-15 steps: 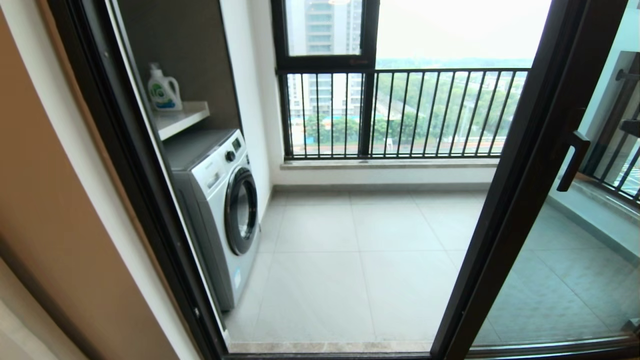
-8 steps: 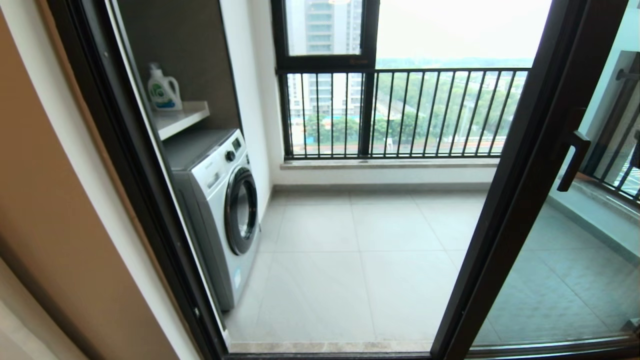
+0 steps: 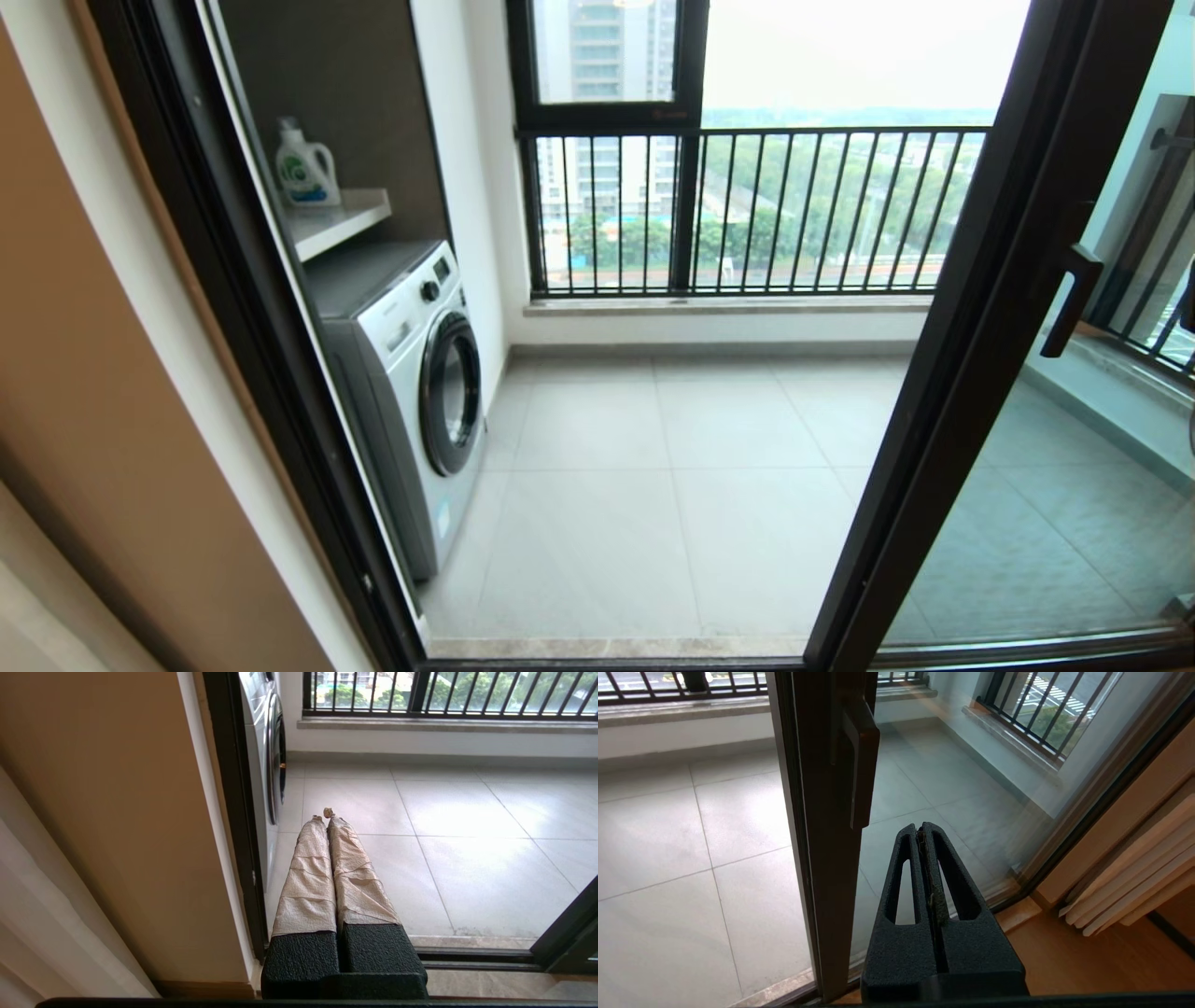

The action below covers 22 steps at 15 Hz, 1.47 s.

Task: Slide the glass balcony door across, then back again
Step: Close the slid door

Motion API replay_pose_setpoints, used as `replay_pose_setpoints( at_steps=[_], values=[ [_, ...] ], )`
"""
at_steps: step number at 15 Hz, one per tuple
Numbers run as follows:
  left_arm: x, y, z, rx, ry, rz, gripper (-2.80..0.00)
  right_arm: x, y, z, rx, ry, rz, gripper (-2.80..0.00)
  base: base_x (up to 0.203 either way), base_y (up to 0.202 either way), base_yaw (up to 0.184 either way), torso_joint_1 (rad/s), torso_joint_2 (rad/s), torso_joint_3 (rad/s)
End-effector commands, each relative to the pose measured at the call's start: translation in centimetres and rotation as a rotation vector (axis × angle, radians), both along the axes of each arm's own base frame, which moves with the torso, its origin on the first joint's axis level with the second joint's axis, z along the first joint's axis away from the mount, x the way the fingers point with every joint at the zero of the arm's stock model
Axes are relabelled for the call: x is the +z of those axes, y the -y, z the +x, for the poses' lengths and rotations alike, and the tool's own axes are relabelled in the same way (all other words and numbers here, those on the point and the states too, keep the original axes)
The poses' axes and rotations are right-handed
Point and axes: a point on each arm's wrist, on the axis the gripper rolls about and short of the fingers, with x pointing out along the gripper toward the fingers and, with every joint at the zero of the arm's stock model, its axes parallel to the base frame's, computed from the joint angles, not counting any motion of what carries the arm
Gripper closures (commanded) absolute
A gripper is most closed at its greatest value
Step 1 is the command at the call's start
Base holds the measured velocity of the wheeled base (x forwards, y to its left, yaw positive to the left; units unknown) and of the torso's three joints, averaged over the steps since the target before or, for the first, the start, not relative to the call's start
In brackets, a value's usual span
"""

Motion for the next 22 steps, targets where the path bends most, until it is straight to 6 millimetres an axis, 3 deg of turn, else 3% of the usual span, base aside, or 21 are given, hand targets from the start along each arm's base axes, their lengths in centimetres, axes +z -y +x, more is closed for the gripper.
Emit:
replay_pose_setpoints(
  at_steps=[1, 4, 8, 10, 13, 17, 22],
  values=[
    [0.0, 0.0, 0.0, 0.001, -0.001, -0.001, 0.0, -0.3, 0.2, 0.3, -0.006, -0.015, -0.001, 0.0, 0.0, 0.0, 0.0, 0.0, 0.0, 0.0],
    [0.0, 0.0, 0.0, 0.001, -0.001, -0.001, 0.0, -0.4, 2.4, 1.0, -0.095, -0.026, 0.0, 0.0, 0.0, 0.0, 0.0, 0.0, 0.0, 0.0],
    [0.0, 0.0, 0.0, 0.001, -0.001, -0.001, 0.0, -1.0, 8.0, 3.2, -0.22, -0.01, 0.012, 0.0, 0.0, 0.0, 0.0, 0.0, 0.0, 0.0],
    [0.0, 0.0, 0.0, 0.001, -0.001, -0.001, 0.0, -1.1, 9.7, 4.1, -0.147, 0.068, 0.027, 0.0, 0.0, 0.0, 0.0, 0.0, 0.0, 0.0],
    [0.0, 0.0, 0.0, 0.001, -0.001, -0.001, 0.0, -2.8, 12.7, 5.3, 0.013, 0.098, 0.095, 0.0, 0.0, 0.0, 0.0, 0.0, 0.0, 0.0],
    [0.0, 0.0, 0.0, 0.001, -0.001, -0.001, 0.0, -4.0, 13.4, 6.5, 0.35, 0.128, 0.292, 0.0, 0.0, 0.0, 0.0, 0.0, 0.0, 0.0],
    [0.0, 0.0, 0.0, 0.001, -0.001, -0.001, 0.0, -4.6, 14.9, 8.9, 0.377, 0.144, 0.353, 0.0, 0.0, 0.0, 0.0, 0.0, 0.0, 0.0]
  ],
)
